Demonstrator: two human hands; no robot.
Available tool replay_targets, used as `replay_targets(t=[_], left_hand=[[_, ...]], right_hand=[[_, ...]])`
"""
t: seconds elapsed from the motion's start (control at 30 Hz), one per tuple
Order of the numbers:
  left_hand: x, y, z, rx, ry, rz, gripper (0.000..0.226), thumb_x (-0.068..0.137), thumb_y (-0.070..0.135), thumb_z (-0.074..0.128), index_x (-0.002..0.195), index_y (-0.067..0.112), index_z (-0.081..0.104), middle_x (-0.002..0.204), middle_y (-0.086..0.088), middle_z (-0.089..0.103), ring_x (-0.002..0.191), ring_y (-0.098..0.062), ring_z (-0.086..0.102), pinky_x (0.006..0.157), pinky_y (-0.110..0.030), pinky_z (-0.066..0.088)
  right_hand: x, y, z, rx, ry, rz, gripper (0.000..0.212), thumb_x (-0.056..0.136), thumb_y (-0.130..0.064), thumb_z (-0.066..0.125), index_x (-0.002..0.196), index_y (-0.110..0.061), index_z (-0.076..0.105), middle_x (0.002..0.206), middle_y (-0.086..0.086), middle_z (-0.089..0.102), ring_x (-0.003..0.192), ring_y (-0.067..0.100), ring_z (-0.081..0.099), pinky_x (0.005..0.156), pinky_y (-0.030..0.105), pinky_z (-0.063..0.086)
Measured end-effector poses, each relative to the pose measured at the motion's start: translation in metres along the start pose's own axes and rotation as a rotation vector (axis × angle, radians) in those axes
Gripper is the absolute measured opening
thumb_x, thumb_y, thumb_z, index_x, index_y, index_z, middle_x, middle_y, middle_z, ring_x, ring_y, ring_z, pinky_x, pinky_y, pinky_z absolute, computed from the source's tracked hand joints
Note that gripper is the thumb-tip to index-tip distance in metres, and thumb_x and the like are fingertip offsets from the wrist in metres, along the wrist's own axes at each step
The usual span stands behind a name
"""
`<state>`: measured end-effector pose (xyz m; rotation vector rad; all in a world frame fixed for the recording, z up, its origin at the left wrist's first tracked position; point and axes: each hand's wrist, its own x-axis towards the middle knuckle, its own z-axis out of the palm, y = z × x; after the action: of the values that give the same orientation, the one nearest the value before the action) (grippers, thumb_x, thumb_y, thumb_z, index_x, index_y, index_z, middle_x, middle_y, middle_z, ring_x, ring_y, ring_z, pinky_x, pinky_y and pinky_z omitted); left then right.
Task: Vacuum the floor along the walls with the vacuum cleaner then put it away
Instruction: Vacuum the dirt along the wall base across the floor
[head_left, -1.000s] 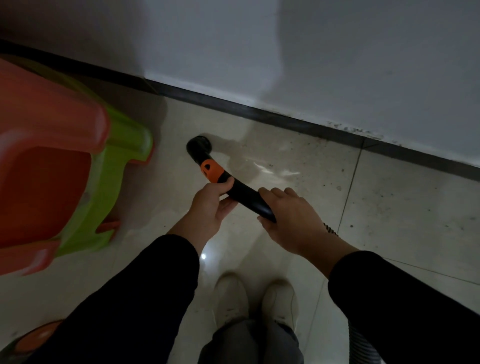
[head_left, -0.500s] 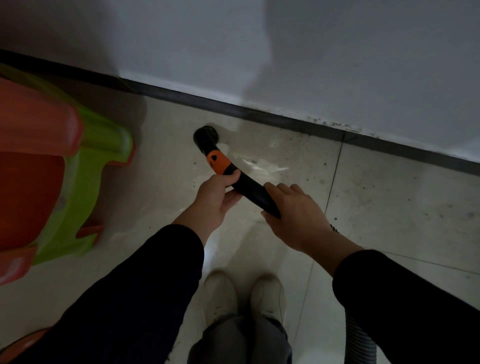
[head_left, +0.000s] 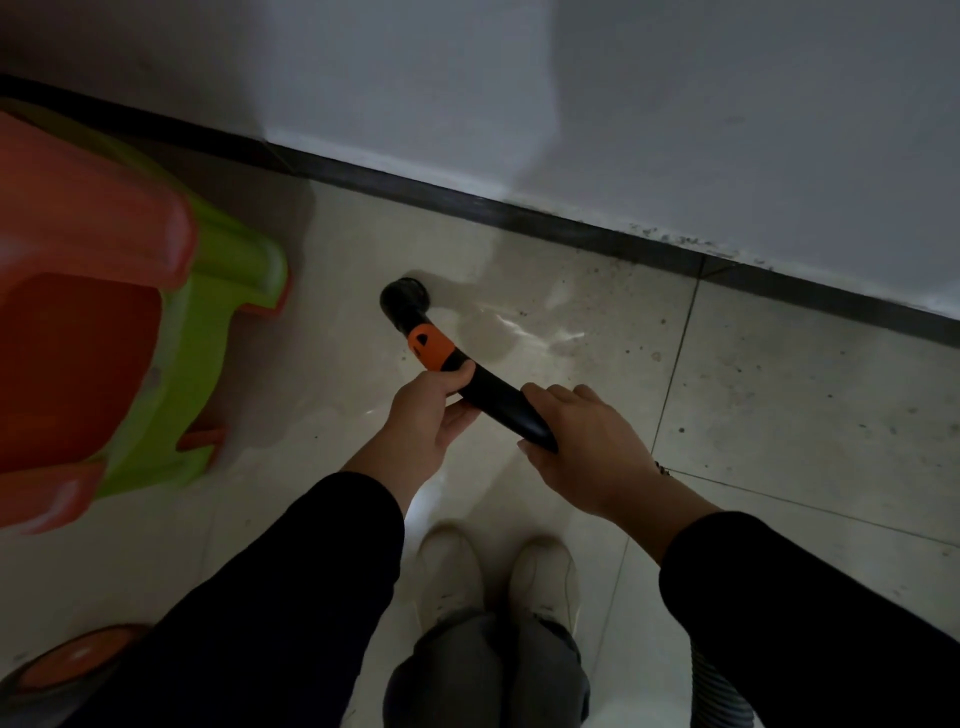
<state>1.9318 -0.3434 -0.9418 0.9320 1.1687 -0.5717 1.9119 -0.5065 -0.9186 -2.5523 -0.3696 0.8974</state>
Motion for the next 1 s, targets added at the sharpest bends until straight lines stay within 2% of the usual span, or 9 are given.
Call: replay_targets(t=[0.1, 0.33, 0.53, 0.63, 0.8, 1.0], left_hand=[[-0.003, -0.004, -0.004, -0.008, 0.0, 0.0, 0.03, 0.09, 0.008, 0.065, 0.118, 0.001, 0.058, 0.109, -0.009, 0.064, 0.098, -0.022, 0.065, 0.078, -0.026, 0.056], [-0.011, -0.017, -0.015, -0.016, 0.015, -0.001, 0.014, 0.091, 0.008, 0.064, 0.104, 0.006, 0.06, 0.107, -0.008, 0.064, 0.096, -0.021, 0.065, 0.074, -0.025, 0.055], [-0.02, -0.03, -0.023, -0.035, 0.034, -0.015, 0.022, 0.091, 0.008, 0.064, 0.112, 0.003, 0.058, 0.109, -0.01, 0.062, 0.101, -0.023, 0.063, 0.077, -0.026, 0.054], [-0.025, -0.037, -0.027, -0.049, 0.053, -0.024, 0.028, 0.091, 0.008, 0.064, 0.117, 0.002, 0.056, 0.112, -0.011, 0.062, 0.102, -0.024, 0.063, 0.081, -0.028, 0.054], [-0.032, -0.049, -0.033, -0.082, 0.061, -0.037, 0.021, 0.092, 0.007, 0.063, 0.111, 0.003, 0.057, 0.111, -0.011, 0.062, 0.106, -0.026, 0.062, 0.087, -0.03, 0.052], [-0.04, -0.06, -0.046, -0.099, 0.057, -0.035, 0.03, 0.093, 0.008, 0.061, 0.122, -0.001, 0.056, 0.118, -0.014, 0.061, 0.108, -0.025, 0.062, 0.089, -0.029, 0.051]], right_hand=[[-0.004, -0.002, 0.003, -0.01, -0.01, -0.003, 0.038, 0.092, -0.033, 0.058, 0.126, -0.021, 0.045, 0.105, -0.003, 0.056, 0.097, 0.019, 0.048, 0.079, 0.033, 0.045], [-0.014, -0.004, 0.01, -0.028, -0.022, -0.029, 0.039, 0.092, -0.033, 0.057, 0.127, -0.022, 0.045, 0.105, -0.004, 0.056, 0.088, 0.011, 0.037, 0.076, 0.027, 0.04], [-0.026, -0.008, 0.017, -0.032, -0.05, -0.04, 0.041, 0.093, -0.033, 0.057, 0.131, -0.022, 0.044, 0.108, -0.003, 0.056, 0.098, 0.017, 0.047, 0.08, 0.03, 0.043], [-0.032, -0.009, 0.02, -0.033, -0.068, -0.045, 0.044, 0.093, -0.033, 0.056, 0.133, -0.022, 0.042, 0.11, -0.002, 0.056, 0.1, 0.018, 0.047, 0.082, 0.031, 0.043], [-0.042, -0.01, 0.023, -0.051, -0.1, -0.059, 0.043, 0.094, -0.033, 0.055, 0.133, -0.022, 0.042, 0.111, -0.001, 0.056, 0.102, 0.02, 0.048, 0.086, 0.034, 0.045], [-0.049, -0.016, 0.03, -0.045, -0.117, -0.074, 0.041, 0.093, -0.032, 0.056, 0.131, -0.023, 0.043, 0.111, -0.002, 0.056, 0.103, 0.02, 0.047, 0.085, 0.033, 0.043]])
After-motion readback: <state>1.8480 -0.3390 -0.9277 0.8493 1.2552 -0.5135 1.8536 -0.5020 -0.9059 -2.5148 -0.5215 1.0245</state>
